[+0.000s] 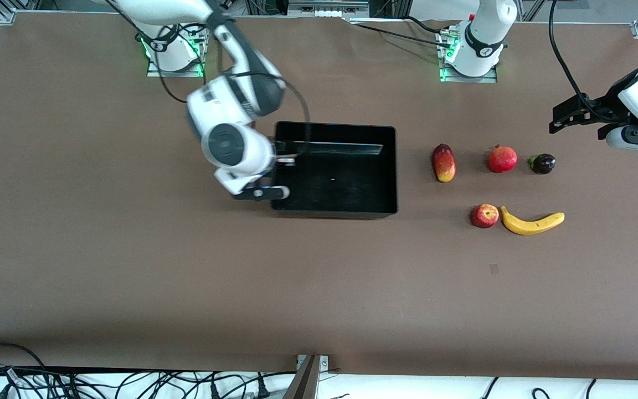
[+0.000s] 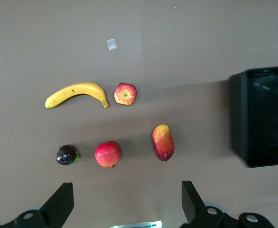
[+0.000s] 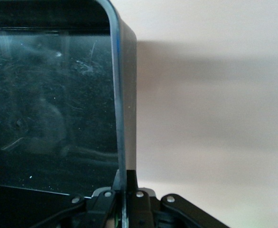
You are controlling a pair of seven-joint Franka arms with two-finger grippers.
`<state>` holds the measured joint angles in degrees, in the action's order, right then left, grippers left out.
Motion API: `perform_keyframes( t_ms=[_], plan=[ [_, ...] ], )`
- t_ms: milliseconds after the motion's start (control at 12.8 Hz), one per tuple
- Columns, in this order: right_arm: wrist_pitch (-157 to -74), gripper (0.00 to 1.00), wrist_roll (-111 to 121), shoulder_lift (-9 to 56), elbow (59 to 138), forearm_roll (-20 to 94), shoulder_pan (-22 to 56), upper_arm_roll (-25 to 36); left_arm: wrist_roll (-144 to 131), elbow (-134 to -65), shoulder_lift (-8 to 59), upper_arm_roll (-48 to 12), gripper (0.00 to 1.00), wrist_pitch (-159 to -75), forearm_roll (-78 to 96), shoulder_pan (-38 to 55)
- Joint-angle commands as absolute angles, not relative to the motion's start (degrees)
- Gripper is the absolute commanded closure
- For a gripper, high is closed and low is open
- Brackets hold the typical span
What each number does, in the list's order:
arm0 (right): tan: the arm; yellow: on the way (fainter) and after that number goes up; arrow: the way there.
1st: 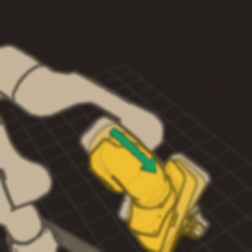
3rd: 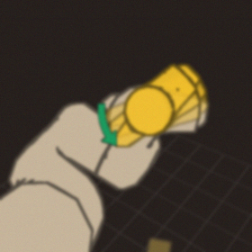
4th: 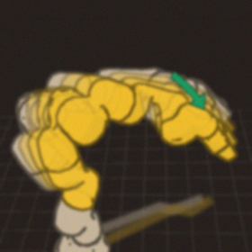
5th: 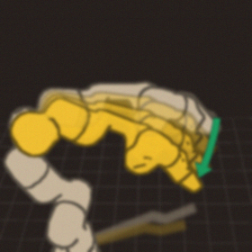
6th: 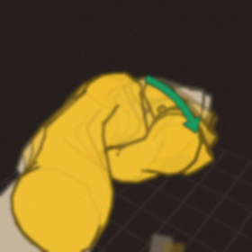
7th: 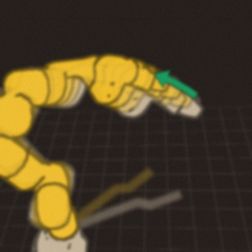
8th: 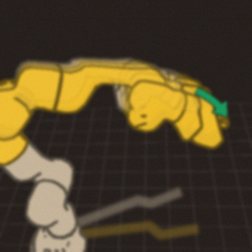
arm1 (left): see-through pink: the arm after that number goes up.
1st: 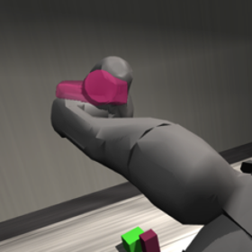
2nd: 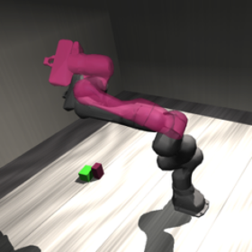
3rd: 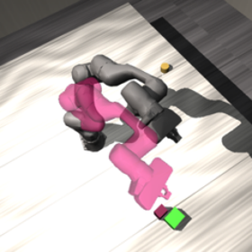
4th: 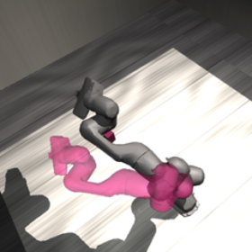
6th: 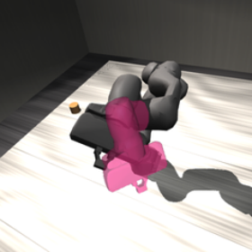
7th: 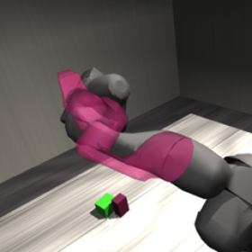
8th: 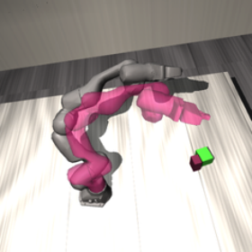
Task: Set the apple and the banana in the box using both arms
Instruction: 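Push the black box with the right gripper toward the fruit, then grasp the small red apple with the left gripper while the right gripper withdraws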
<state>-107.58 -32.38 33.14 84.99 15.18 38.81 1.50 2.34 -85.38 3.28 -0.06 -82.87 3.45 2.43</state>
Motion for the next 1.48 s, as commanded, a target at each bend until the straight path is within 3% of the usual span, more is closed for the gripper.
perform_keyframes(
  t_ms=[0,311,389,467,701,934,1168,1402],
  plan=[
    [-113.4,1.0,-36.5,38.0,80.9,16.6,42.7,2.2,2.3,-84.6,3.1,-0.1,0.0,-81.8,3.7,2.1],
    [-120.1,1.0,-37.4,40.9,80.9,16.6,46.2,2.2,2.3,-84.6,3.3,-0.1,0.0,-82.1,3.5,2.1],
    [-120.1,0.4,-38.0,41.1,80.9,16.6,46.4,2.2,2.4,-84.6,3.4,0.2,0.0,-82.4,3.4,2.0],
    [-120.2,0.0,-37.9,41.1,81.0,16.0,46.4,2.2,2.4,-84.6,3.4,0.3,0.0,-82.4,3.4,1.9],
    [-118.8,0.0,-37.1,37.6,81.1,15.9,46.0,3.1,2.6,-84.6,3.6,0.3,0.0,-82.6,3.3,1.8],
    [-107.0,0.0,-33.0,29.1,80.9,16.0,42.8,9.9,2.7,-84.6,3.7,0.2,0.0,-83.2,3.3,1.8],
    [-94.1,0.0,-21.7,23.8,80.9,16.4,41.6,22.1,3.3,-85.7,3.7,-0.2,0.0,-85.9,2.6,1.0],
    [-87.6,0.0,-10.9,20.7,78.7,15.9,41.6,34.8,3.0,-88.5,5.7,-0.2,0.0,-89.0,-0.2,1.8]
  ],
)
